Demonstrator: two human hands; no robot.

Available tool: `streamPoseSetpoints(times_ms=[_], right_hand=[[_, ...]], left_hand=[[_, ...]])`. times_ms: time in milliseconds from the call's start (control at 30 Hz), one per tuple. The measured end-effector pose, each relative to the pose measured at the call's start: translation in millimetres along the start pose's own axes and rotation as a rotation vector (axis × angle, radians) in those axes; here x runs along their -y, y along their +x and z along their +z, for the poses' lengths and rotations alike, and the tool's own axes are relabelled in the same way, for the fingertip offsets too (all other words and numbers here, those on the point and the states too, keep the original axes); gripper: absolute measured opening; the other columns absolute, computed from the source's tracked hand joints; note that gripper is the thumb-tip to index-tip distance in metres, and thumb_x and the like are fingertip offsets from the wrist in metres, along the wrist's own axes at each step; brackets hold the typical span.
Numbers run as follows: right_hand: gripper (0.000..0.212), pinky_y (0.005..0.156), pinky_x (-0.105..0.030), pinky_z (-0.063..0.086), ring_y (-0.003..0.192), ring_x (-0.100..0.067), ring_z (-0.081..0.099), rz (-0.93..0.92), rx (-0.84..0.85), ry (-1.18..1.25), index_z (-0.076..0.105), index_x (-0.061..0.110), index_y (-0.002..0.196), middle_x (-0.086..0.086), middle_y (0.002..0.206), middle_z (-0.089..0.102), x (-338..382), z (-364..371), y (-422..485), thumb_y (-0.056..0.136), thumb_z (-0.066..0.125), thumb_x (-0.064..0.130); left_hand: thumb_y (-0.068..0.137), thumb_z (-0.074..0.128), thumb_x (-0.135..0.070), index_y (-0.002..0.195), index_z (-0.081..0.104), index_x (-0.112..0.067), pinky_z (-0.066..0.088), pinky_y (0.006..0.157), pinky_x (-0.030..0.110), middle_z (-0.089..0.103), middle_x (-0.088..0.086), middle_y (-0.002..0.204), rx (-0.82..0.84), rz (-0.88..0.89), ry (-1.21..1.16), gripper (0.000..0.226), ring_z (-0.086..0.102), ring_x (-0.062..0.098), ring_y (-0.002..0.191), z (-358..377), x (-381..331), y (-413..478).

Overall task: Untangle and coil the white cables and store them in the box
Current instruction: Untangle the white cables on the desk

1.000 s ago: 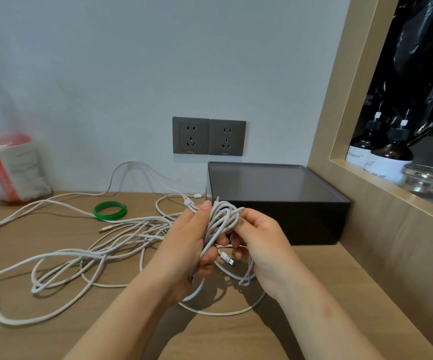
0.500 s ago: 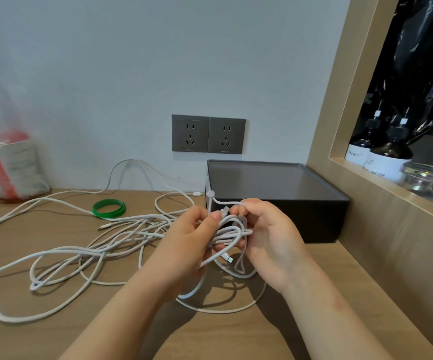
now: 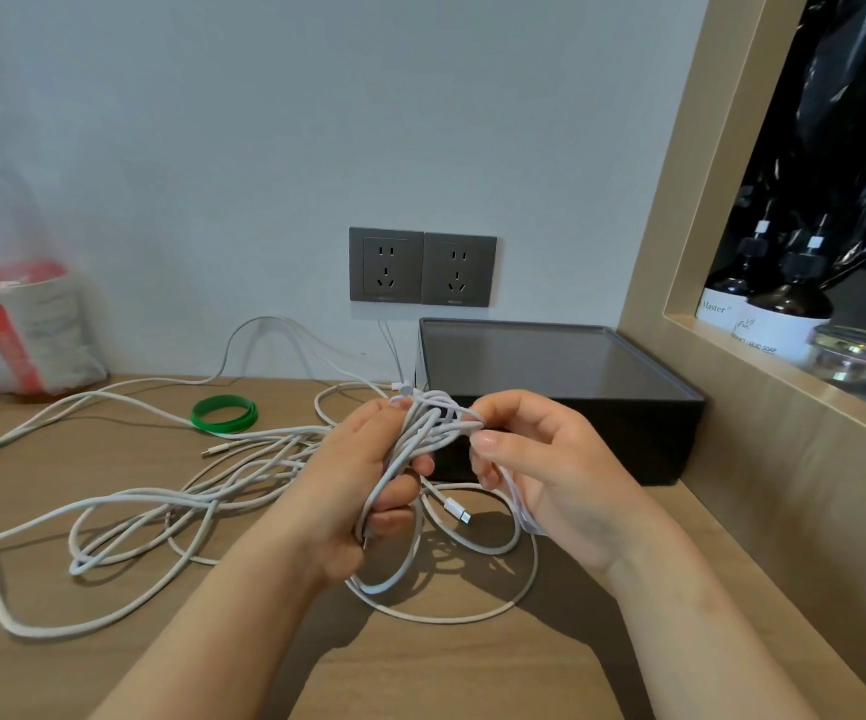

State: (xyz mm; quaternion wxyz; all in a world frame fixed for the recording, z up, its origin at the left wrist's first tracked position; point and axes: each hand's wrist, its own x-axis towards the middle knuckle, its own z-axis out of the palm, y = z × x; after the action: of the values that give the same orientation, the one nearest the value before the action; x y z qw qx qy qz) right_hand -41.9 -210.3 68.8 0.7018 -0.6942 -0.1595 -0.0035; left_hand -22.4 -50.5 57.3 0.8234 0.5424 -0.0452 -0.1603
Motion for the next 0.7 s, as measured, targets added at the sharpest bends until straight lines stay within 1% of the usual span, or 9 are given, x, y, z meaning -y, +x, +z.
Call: streamPoseSetpoints(times_ms=[67, 200, 333, 367, 433, 533, 600, 633, 700], right_hand=[[0.018, 0.061, -0.024, 0.049, 0.060, -0.009, 0.054, -0.005, -0.042, -0.062, 0.066, 0.016, 0.079, 0.007, 0.062, 0.061, -0.8, 1.6, 0.5, 0.085, 0.060, 0.000], [0.016, 0.056, -0.024, 0.047, 0.055, -0.012, 0.049, -0.022, -0.113, -0.168, 0.064, 0.019, 0.077, 0.007, 0.059, 0.056, -3.6, 5.1, 2.0, 0.085, 0.063, 0.005], [0.016, 0.045, -0.023, 0.041, 0.051, -0.015, 0.046, -0.008, -0.056, -0.006, 0.065, 0.015, 0.083, -0.001, 0.060, 0.055, -3.3, 7.2, 1.0, 0.089, 0.056, 0.004], [0.015, 0.042, -0.021, 0.038, 0.049, -0.014, 0.044, 0.003, -0.052, 0.016, 0.066, 0.014, 0.086, -0.002, 0.058, 0.055, -2.6, 7.4, 0.7, 0.090, 0.055, 0.006], [0.011, 0.039, -0.018, 0.034, 0.044, -0.009, 0.041, 0.020, -0.098, -0.010, 0.067, 0.014, 0.089, 0.003, 0.052, 0.053, -2.1, 7.7, 0.6, 0.090, 0.056, 0.010], [0.010, 0.040, -0.017, 0.033, 0.041, -0.006, 0.039, 0.020, -0.220, -0.047, 0.069, 0.015, 0.087, 0.007, 0.048, 0.052, -2.9, 9.9, 1.7, 0.088, 0.060, 0.014], [0.011, 0.043, -0.015, 0.036, 0.042, -0.004, 0.044, -0.031, -0.308, -0.095, 0.070, 0.020, 0.081, 0.009, 0.049, 0.055, -4.5, 13.1, 2.9, 0.087, 0.063, 0.015], [0.013, 0.046, -0.013, 0.040, 0.046, -0.003, 0.051, -0.074, -0.350, -0.142, 0.070, 0.024, 0.078, 0.010, 0.053, 0.059, -6.2, 15.0, 3.5, 0.086, 0.064, 0.014], [0.019, 0.057, -0.014, 0.049, 0.065, -0.001, 0.062, -0.174, -0.411, -0.245, 0.069, 0.030, 0.075, 0.012, 0.068, 0.066, -10.3, 19.6, 4.1, 0.084, 0.066, 0.014]], left_hand=[[0.099, 0.042, -0.033, 0.087, 0.053, -0.014, 0.021, 0.028, 0.010, 0.049, 0.006, 0.056, -0.002, 0.000, 0.009, 0.025, 0.028, 0.005, 0.029, 0.3, 0.2, -0.6], [0.100, 0.041, -0.030, 0.090, 0.055, -0.017, 0.022, 0.030, 0.010, 0.053, 0.004, 0.054, -0.068, 0.037, 0.068, 0.022, 0.029, 0.005, 0.030, 5.2, 3.5, -1.4], [0.101, 0.040, -0.029, 0.097, 0.054, -0.017, 0.022, 0.031, 0.011, 0.054, 0.005, 0.055, -0.134, 0.066, 0.072, 0.019, 0.030, 0.007, 0.033, 4.5, 4.7, 1.5], [0.101, 0.040, -0.029, 0.098, 0.054, -0.017, 0.022, 0.031, 0.012, 0.054, 0.004, 0.055, -0.141, 0.070, 0.071, 0.019, 0.030, 0.007, 0.033, 3.8, 4.7, 1.8], [0.101, 0.040, -0.031, 0.097, 0.054, -0.017, 0.022, 0.031, 0.012, 0.054, 0.004, 0.056, -0.135, 0.070, 0.080, 0.020, 0.030, 0.007, 0.034, 3.8, 5.3, 1.1], [0.101, 0.038, -0.035, 0.098, 0.054, -0.018, 0.021, 0.034, 0.013, 0.055, 0.006, 0.059, -0.105, 0.067, 0.109, 0.023, 0.031, 0.009, 0.036, 7.8, 7.7, -0.7], [0.101, 0.036, -0.037, 0.097, 0.052, -0.018, 0.021, 0.036, 0.014, 0.056, 0.008, 0.062, -0.109, 0.065, 0.127, 0.025, 0.032, 0.009, 0.037, 10.0, 9.2, -0.4], [0.101, 0.036, -0.037, 0.097, 0.053, -0.019, 0.022, 0.036, 0.014, 0.056, 0.008, 0.062, -0.129, 0.066, 0.140, 0.025, 0.033, 0.010, 0.038, 10.4, 9.7, 0.2], [0.101, 0.036, -0.039, 0.098, 0.054, -0.020, 0.025, 0.034, 0.016, 0.058, 0.008, 0.063, -0.192, 0.084, 0.176, 0.026, 0.034, 0.009, 0.038, 10.0, 10.4, 1.8]])
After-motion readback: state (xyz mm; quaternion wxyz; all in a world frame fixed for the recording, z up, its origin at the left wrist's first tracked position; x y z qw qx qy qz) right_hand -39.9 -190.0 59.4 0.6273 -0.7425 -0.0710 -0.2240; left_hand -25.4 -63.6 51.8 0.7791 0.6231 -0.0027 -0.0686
